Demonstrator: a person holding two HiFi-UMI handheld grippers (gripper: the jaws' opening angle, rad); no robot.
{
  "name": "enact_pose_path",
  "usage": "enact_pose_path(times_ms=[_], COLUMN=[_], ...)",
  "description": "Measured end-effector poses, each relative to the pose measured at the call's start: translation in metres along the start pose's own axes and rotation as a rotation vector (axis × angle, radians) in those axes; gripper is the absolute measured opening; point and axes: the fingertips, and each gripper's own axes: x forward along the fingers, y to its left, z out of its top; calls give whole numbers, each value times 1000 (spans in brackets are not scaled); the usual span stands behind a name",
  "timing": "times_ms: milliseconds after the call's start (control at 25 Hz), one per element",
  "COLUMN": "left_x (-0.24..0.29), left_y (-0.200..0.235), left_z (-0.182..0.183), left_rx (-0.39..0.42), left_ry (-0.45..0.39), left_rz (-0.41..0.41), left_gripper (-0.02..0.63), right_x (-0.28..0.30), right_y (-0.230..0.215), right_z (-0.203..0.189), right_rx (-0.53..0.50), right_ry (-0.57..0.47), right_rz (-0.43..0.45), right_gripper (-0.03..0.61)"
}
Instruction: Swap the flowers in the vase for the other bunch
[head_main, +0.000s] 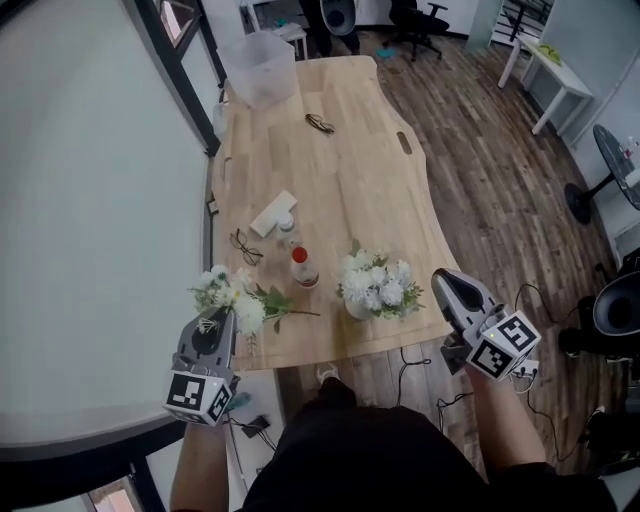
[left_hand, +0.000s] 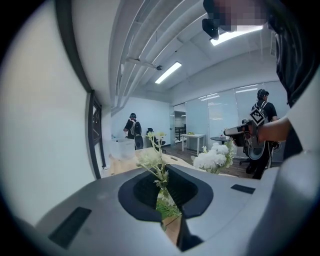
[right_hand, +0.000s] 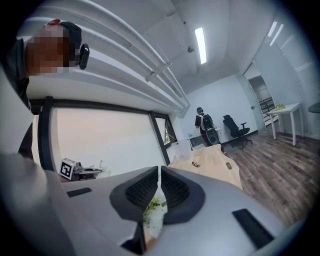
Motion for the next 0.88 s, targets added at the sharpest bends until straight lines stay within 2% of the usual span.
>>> enact_pose_path(times_ms=[280, 440, 560, 680, 880], left_x=[26, 38, 42, 48, 52], left_y=[7, 12, 14, 14, 8], left_z=[-11, -14, -12, -9, -12], left_rx=[-6, -7, -1, 15, -8], left_ry=[11, 23, 34, 48, 54], left_rz=[-89, -108, -103, -86, -6], left_gripper=[22, 21, 21, 22, 21], right_x=[30, 35, 39, 43, 49], right_y=[6, 3, -1, -10, -9], right_z=[6, 3, -3, 0, -2], right_rx=[-14, -12, -7, 4, -3], right_ry=[18, 46, 77, 63, 98], right_rz=[4, 7, 44, 77, 190], right_gripper=[28, 28, 28, 28, 28])
